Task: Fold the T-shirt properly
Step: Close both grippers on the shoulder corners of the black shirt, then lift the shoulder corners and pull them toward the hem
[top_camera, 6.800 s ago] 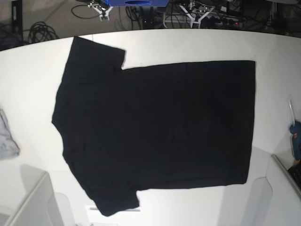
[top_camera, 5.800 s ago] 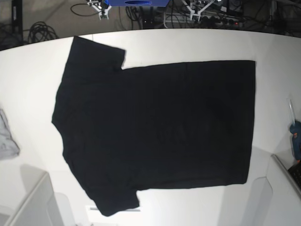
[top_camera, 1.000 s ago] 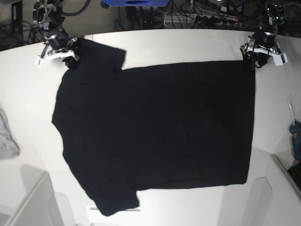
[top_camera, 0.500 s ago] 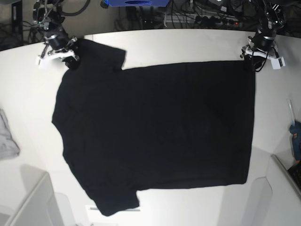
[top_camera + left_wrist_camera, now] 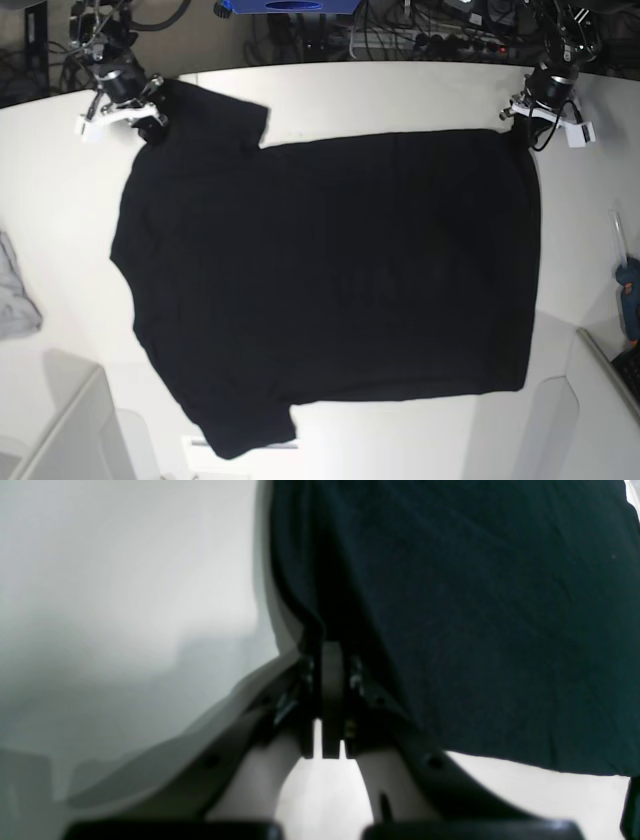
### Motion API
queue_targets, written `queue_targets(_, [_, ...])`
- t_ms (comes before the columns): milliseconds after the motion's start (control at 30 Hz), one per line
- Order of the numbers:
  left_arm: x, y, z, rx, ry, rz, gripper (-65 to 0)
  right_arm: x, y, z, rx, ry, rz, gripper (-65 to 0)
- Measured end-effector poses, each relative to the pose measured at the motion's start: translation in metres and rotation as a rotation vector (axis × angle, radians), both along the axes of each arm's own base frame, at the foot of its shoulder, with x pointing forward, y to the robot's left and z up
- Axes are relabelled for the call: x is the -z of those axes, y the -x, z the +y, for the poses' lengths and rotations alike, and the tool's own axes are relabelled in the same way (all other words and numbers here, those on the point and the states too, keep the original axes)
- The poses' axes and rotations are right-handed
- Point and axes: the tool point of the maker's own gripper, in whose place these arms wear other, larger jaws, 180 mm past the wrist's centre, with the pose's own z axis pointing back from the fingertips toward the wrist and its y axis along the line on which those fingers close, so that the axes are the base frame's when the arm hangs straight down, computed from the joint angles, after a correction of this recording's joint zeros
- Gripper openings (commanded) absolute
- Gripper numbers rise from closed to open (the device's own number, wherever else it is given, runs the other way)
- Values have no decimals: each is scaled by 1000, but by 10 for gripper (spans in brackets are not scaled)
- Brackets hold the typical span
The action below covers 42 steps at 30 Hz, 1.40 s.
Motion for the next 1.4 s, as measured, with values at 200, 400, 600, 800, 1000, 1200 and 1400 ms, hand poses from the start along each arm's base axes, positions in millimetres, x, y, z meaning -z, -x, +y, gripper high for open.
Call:
queue_targets(200, [-5,15,-2,30,-34,35,-650,-5,9,1,-18,21,13,-650])
queue_targets(400, [-6,29,-3,45,-49,60,-650,-9,22,4,-38,37,40,-650])
queue_targets(600, [-12,47,-6,69,-68,86,-650,-12,39,6,-56,49,76,-650])
queue_targets(800, [-22,56,-10,97,-92,88,-650,-30,44,11,-77,65,52,-650])
queue_targets(1000, [-28,70,8,57,-125,107,-650,-41,52,14,-94,74,48,-650])
queue_targets(1200, [-36,80,12,106,-145,96,-650,-39,61,16,-92,67,67,-650])
queue_targets(1400, [-38,81,10,118,-150,100,-650,-62,50,24,-118,74,7,-650])
